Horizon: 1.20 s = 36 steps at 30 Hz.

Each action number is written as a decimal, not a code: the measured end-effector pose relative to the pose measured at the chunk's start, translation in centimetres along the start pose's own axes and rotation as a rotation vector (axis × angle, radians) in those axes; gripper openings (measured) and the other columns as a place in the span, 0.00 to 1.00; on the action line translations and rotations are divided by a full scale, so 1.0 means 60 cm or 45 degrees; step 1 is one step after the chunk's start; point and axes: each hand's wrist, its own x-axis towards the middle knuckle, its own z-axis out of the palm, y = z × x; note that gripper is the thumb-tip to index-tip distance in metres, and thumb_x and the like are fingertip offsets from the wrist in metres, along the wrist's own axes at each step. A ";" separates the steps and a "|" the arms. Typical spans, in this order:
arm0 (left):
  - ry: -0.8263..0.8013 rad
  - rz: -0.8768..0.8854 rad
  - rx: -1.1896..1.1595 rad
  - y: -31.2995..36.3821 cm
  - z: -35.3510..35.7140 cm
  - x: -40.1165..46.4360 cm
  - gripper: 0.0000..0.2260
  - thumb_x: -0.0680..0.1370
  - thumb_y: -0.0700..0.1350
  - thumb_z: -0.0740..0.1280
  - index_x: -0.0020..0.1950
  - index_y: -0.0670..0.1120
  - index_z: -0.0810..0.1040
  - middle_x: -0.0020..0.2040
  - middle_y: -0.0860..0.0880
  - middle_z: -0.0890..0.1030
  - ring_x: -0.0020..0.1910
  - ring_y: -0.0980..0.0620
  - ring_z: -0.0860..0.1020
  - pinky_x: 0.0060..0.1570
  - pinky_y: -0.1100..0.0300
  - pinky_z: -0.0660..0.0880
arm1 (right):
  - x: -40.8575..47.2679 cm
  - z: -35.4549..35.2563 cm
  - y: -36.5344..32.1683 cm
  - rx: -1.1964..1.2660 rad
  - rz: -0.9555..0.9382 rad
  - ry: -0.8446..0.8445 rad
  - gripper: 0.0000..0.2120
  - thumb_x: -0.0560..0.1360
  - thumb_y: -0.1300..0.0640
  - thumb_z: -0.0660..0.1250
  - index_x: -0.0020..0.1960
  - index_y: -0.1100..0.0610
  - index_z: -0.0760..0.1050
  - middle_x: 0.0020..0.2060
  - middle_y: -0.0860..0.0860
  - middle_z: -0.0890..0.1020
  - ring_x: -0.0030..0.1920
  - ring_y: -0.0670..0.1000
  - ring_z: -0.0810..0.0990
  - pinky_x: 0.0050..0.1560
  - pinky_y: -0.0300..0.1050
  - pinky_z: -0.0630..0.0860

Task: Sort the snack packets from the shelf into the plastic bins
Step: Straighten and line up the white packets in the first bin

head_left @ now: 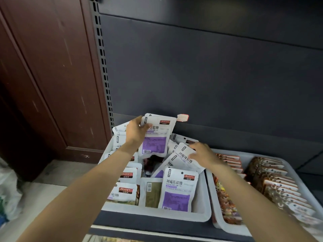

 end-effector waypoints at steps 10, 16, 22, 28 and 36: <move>0.006 0.091 0.015 -0.002 -0.049 0.017 0.02 0.77 0.39 0.67 0.48 0.41 0.78 0.43 0.50 0.80 0.42 0.53 0.77 0.31 0.76 0.70 | -0.003 0.011 -0.042 -0.179 0.156 0.102 0.14 0.76 0.64 0.60 0.60 0.55 0.76 0.54 0.55 0.80 0.57 0.57 0.77 0.45 0.43 0.70; -0.072 0.026 -0.027 -0.006 -0.051 0.026 0.05 0.78 0.40 0.66 0.52 0.40 0.77 0.47 0.48 0.81 0.46 0.50 0.79 0.43 0.62 0.75 | 0.008 0.033 -0.062 -0.163 0.121 0.053 0.19 0.78 0.55 0.62 0.68 0.54 0.65 0.63 0.54 0.76 0.62 0.56 0.75 0.57 0.49 0.72; -0.175 0.195 0.281 0.004 -0.052 0.035 0.04 0.79 0.39 0.64 0.45 0.42 0.70 0.41 0.48 0.78 0.38 0.51 0.75 0.31 0.68 0.68 | 0.032 0.038 -0.085 -0.206 0.021 0.070 0.24 0.79 0.52 0.61 0.74 0.46 0.60 0.70 0.49 0.70 0.65 0.54 0.72 0.63 0.52 0.71; -0.091 0.232 0.422 -0.004 -0.046 0.043 0.03 0.78 0.37 0.64 0.51 0.40 0.75 0.44 0.42 0.82 0.42 0.41 0.79 0.41 0.50 0.78 | 0.034 0.048 -0.093 -0.537 0.004 0.170 0.22 0.80 0.62 0.57 0.69 0.44 0.69 0.60 0.50 0.77 0.60 0.54 0.76 0.53 0.48 0.73; 0.000 0.240 0.304 -0.002 -0.041 0.042 0.06 0.78 0.36 0.64 0.42 0.43 0.71 0.37 0.47 0.78 0.35 0.48 0.74 0.33 0.61 0.68 | 0.023 0.039 -0.098 -0.560 0.041 0.268 0.23 0.71 0.73 0.56 0.59 0.51 0.70 0.54 0.51 0.77 0.53 0.57 0.77 0.40 0.45 0.68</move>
